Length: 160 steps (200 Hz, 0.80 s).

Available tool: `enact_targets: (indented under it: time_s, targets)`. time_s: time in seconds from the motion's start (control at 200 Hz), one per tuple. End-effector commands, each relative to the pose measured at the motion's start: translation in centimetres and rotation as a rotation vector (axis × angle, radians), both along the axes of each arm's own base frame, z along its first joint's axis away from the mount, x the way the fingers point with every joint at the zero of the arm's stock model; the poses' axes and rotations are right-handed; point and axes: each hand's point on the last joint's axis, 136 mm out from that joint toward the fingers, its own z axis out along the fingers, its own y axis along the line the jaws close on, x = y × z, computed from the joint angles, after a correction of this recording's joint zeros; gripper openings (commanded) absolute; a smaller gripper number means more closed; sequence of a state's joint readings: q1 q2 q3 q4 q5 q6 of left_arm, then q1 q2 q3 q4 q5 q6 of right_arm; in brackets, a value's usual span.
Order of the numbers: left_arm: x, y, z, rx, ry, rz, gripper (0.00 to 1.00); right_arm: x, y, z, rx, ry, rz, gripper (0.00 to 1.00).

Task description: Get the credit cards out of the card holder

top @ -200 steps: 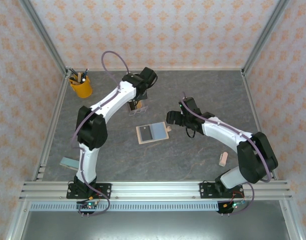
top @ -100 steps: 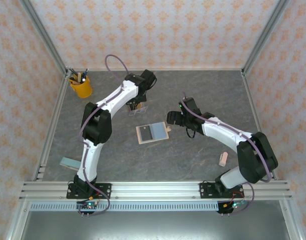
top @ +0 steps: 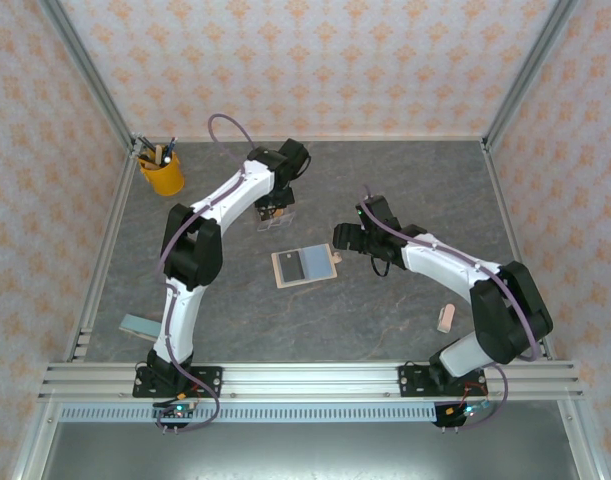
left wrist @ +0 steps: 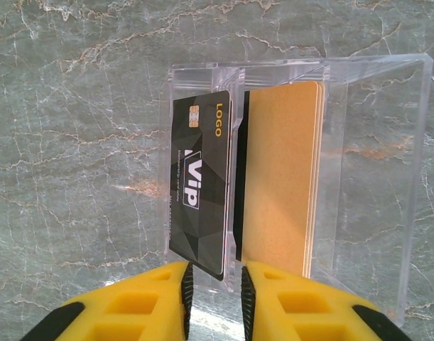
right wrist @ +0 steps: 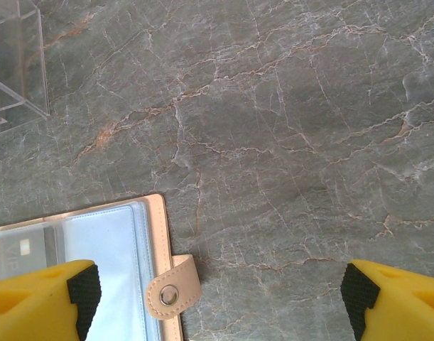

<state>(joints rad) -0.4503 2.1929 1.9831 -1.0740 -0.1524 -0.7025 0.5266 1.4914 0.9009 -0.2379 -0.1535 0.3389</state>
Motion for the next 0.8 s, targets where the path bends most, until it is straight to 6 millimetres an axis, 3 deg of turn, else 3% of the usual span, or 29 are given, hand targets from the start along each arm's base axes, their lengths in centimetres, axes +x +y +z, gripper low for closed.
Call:
enact_targets:
  time_s: [0.0,0.105,0.255,0.445,0.621,0.796]
  targets:
    - [-0.2,0.3,3.3,-0.044,-0.068,-0.016,0.31,0.2,-0.1,-0.3,-0.004,-0.001,-0.009,0.89]
    - [-1.1,0.3,5.4,-0.091,-0.121,-0.03,0.39,0.1,0.1,-0.3,0.004,-0.001,0.005,0.89]
    - [-3.6,1.9,7.3,-0.124,-0.191,-0.011,0.51,0.1,1.2,0.7,0.05,-0.021,0.055,0.86]
    - [-7.5,5.0,5.8,-0.15,-0.217,0.052,0.73,-0.1,3.0,1.9,0.05,-0.023,0.117,0.8]
    - [-10.6,8.1,4.3,-0.155,-0.254,0.113,0.95,-1.7,6.9,1.8,0.028,0.033,0.223,0.73]
    - [-13.2,10.8,3.5,-0.113,-0.275,0.156,1.0,-3.5,10.0,0.0,-0.038,0.13,0.284,0.68]
